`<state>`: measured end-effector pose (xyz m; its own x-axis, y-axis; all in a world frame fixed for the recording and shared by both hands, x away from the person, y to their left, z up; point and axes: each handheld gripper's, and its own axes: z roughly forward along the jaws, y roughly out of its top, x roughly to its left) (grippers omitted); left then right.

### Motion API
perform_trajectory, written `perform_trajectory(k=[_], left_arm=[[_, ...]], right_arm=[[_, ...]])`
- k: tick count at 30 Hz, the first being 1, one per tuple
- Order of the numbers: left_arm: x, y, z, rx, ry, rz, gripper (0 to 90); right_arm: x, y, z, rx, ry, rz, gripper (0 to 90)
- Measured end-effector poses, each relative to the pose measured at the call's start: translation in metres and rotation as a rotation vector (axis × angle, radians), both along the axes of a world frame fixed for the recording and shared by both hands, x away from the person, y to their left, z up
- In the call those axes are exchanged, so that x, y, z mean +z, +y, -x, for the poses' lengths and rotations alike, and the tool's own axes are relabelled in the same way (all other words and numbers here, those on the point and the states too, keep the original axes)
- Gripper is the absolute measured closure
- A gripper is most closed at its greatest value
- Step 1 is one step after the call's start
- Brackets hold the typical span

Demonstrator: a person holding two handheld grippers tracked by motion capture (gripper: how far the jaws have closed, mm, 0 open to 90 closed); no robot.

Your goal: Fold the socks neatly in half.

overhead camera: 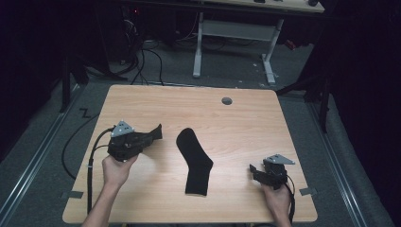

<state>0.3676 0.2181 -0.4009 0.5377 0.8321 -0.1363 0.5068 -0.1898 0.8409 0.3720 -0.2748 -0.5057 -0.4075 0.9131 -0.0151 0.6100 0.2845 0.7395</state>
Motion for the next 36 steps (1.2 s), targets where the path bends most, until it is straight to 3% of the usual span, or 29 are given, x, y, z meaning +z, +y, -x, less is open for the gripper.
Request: perform_trajectory(k=[4,15,36], left_arm=[[0.006,0.003,-0.002,0.001,-0.005,0.018,81.0],[0.025,-0.005,-0.013,-0.016,-0.037,0.017,81.3],[0.038,-0.031,-0.024,-0.054,-0.078,0.048,81.3]], right_arm=[[0.000,0.000,0.000,0.000,0.000,0.000,35.6],[0.000,0.000,0.000,0.000,0.000,0.000,35.6],[0.000,0.000,0.000,0.006,0.001,0.001,34.6]])
